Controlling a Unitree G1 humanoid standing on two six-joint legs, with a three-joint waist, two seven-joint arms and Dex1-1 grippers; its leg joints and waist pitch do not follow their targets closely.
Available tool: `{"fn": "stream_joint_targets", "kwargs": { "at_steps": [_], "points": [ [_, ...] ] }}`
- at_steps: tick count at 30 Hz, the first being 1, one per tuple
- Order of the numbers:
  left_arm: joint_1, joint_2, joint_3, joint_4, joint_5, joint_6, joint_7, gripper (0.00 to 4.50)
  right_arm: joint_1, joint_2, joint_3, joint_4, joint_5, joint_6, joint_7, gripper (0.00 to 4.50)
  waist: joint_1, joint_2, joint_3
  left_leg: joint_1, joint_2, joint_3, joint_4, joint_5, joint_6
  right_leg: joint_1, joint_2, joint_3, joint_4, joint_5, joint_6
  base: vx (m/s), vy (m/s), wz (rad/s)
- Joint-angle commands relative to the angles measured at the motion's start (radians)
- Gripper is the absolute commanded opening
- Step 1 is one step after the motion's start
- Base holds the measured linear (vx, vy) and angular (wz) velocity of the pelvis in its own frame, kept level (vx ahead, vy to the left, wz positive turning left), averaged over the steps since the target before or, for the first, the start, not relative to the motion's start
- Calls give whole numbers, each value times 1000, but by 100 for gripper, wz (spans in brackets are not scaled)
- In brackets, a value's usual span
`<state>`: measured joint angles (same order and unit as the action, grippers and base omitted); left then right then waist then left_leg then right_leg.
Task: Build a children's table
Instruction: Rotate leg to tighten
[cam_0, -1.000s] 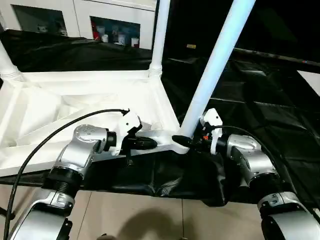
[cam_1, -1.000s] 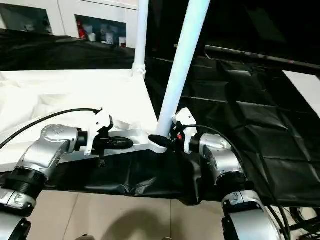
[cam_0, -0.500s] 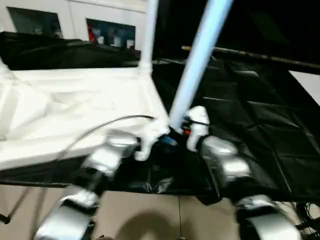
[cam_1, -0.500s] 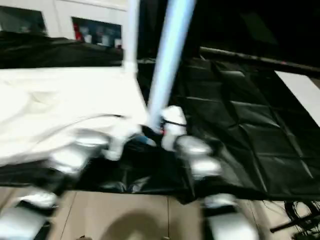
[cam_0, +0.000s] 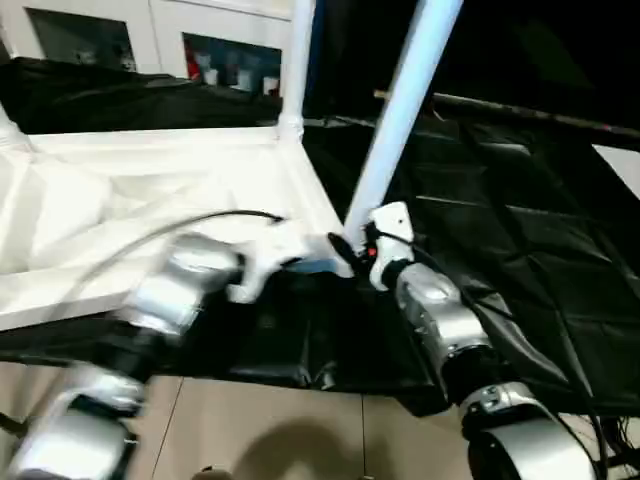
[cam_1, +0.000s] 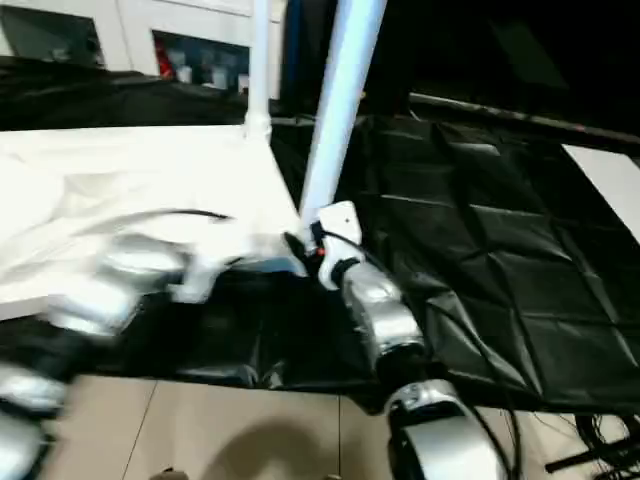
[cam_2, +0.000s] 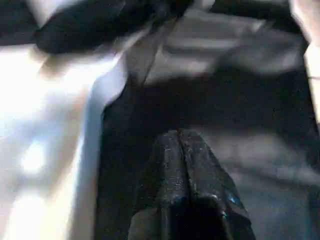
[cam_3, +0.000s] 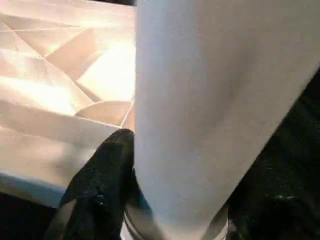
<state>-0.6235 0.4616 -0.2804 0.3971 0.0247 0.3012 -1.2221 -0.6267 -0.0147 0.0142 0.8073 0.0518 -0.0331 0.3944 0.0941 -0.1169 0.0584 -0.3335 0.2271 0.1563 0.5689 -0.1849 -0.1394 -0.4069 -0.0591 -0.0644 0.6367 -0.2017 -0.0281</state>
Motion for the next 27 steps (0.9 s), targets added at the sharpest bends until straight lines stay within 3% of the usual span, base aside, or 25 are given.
{"fn": "stream_joint_targets", "kwargs": {
  "at_steps": [1,3,4,5,7,9,11,13,14,18,24,27],
  "points": [
    [-17,-7,8,-23,-10,9,-8,41,16,-37,-10,45,-8,23,-13,225,-6,28,-59,2,3,19,-64,-156,-9,50,-63,53,-69,-98,-174,0,0,0],
    [-57,-18,41,37,-9,-20,54,46,10,-60,-17,56,-2,19,1,220,-2,34,-59,3,3,19,-64,-169,-14,50,-65,53,-70,-110,-175,0,0,0],
    [-60,-20,41,45,-6,-24,60,72,10,-62,-17,56,-1,19,2,216,-3,32,-58,3,1,21,-64,-177,-13,48,-61,53,-75,-119,-174,0,0,0],
    [-88,-54,45,112,5,-53,121,79,11,-70,-21,52,2,21,12,213,1,35,-60,3,0,20,-62,-184,-15,52,-62,54,-76,-128,-170,0,0,0],
    [-98,-73,45,139,7,-63,145,84,13,-72,-21,48,4,21,18,211,5,30,-61,-1,1,18,-61,-174,-14,56,-65,55,-75,-134,-169,0,0,0],
    [-106,-96,40,168,9,-75,168,117,18,-73,-20,43,2,20,22,209,8,30,-61,-6,1,17,-62,-150,-16,59,-67,54,-74,-126,-164,0,0,0],
    [-117,-119,35,204,17,-91,194,125,24,-72,-20,36,3,22,25,207,9,36,-65,-7,-1,17,-59,-127,-15,62,-65,54,-70,-85,-166,0,0,0],
    [-126,-136,39,231,18,-93,208,130,30,-72,-14,31,2,21,27,207,8,33,-65,-7,-1,17,-59,-121,-12,63,-64,54,-70,-68,-167,0,0,0],
    [-133,-142,38,253,18,-102,212,155,31,-72,-12,31,7,22,29,207,9,34,-66,-6,-1,17,-58,-121,-11,63,-65,54,-69,-65,-170,0,0,0],
    [-150,-148,29,332,38,-143,239,167,33,-70,-5,26,14,21,37,207,9,35,-65,-5,-1,16,-59,-126,-6,62,-64,53,-71,-62,-176,0,0,0],
    [-171,-157,41,402,51,-208,285,241,37,-67,-2,17,17,24,47,206,8,35,-67,-6,0,15,-58,-109,-1,66,-66,52,-67,-22,-186,0,0,0],
    [-173,-161,41,415,49,-214,280,253,38,-66,0,15,18,25,52,205,9,33,-66,-4,2,16,-59,-120,-1,65,-68,53,-68,-33,-194,0,0,0]
  ]
}}
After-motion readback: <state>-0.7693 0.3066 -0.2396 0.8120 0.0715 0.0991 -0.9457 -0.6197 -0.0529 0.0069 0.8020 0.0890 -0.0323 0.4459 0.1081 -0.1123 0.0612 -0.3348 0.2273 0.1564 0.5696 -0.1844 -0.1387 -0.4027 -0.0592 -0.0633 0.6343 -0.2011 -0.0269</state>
